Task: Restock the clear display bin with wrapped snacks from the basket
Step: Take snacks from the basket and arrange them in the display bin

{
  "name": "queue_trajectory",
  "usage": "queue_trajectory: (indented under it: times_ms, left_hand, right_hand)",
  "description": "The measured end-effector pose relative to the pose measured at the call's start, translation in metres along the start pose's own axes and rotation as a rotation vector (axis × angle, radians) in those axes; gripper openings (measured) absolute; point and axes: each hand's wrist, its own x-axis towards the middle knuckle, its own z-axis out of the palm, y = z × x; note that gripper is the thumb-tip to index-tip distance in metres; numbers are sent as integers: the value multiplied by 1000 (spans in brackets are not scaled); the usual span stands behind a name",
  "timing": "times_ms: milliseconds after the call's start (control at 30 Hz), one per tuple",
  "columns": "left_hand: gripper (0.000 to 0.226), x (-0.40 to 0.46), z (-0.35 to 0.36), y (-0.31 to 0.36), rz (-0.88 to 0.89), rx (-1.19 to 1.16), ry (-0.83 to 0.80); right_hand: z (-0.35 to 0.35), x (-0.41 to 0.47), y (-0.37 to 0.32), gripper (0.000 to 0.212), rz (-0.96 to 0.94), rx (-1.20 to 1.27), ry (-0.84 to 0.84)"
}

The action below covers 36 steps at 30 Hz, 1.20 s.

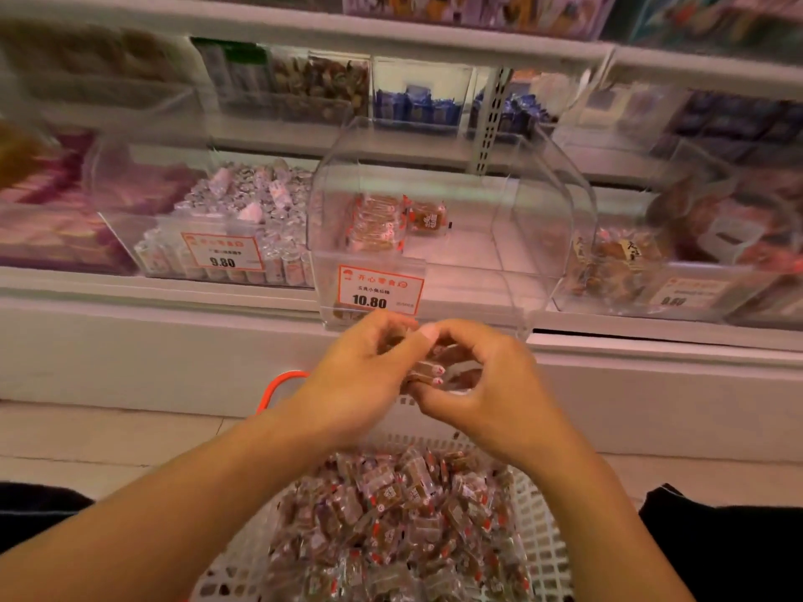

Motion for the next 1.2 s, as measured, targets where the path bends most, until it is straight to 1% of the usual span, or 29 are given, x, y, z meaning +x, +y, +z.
queue_trajectory:
  times_ms: [33, 100, 200, 233, 267, 300, 333, 367, 400, 433, 500, 567, 600, 633, 700, 767, 867, 933, 967, 1067, 1133, 1200]
  left_hand:
    - [8, 0, -2, 7, 22, 19, 1]
    - [15, 2, -4, 22, 69, 7, -10]
    - [14, 17, -10, 59, 162, -70, -72]
    - [20, 23, -14, 73, 217, -36, -52]
    - [28, 32, -22, 84, 313, 122, 1]
    - [32, 41, -33, 94, 421, 380, 92]
    - [32, 50, -45, 100, 540, 656, 221]
    - [28, 54, -56, 106, 636, 882, 342]
    - [26, 59, -68, 107, 673, 1028, 423]
    - [28, 61, -77, 106, 639, 1115, 453]
    - [28, 65, -90, 94, 537, 1236, 441]
    - [26, 66, -96, 83, 471, 1278, 380]
    - [29, 67, -97, 81, 450, 1266, 335]
    - [34, 67, -99, 79, 428, 1247, 289]
    - [37, 71, -101, 76, 424, 1225, 250]
    - [36, 74, -106, 73, 434, 1245, 237]
    - [36, 76, -108, 70, 456, 1273, 229]
    - [35, 76, -107, 70, 463, 1269, 227]
    - [35, 75, -106, 70, 465, 1265, 222]
    - [35, 76, -104, 70, 479, 1265, 223]
    - [36, 77, -104, 71, 479, 1247, 225]
    - [37, 78, -104, 71, 472, 1230, 226]
  right_hand:
    - [-3, 2, -10, 39, -31, -17, 8]
    - [-13, 8, -30, 34, -85, -55, 22]
    - [-38, 31, -58, 25, -150, -130, 38]
    - [-51, 45, -64, 24, -154, -165, 33]
    - [-63, 63, -69, 25, -146, -222, 30]
    - [-75, 84, -73, 26, -126, -301, 32]
    - [-85, 107, -73, 27, -91, -395, 31]
    - [-91, 131, -71, 25, -40, -494, 18]
    - [-94, 156, -66, 23, 24, -587, -19]
    - [-92, 179, -58, 21, 94, -664, -80]
    - [-79, 215, -36, 25, 247, -749, -199]
    - [-64, 235, -15, 31, 360, -762, -253]
    - [-57, 242, -6, 35, 391, -744, -258]
    - [-50, 246, 1, 37, 405, -719, -259]
    - [-38, 251, 10, 39, 400, -720, -256]
    - [-29, 252, 15, 48, 386, -743, -213]
    - [-26, 251, 19, 71, 434, -669, -116]
    - [-26, 249, 21, 77, 484, -632, -88]
    - [-26, 248, 22, 72, 506, -607, -93]
    - [-23, 247, 27, 33, 530, -490, -100]
    - [-22, 249, 27, 26, 537, -459, -73]
    - [-22, 253, 25, 25, 564, -441, -43]
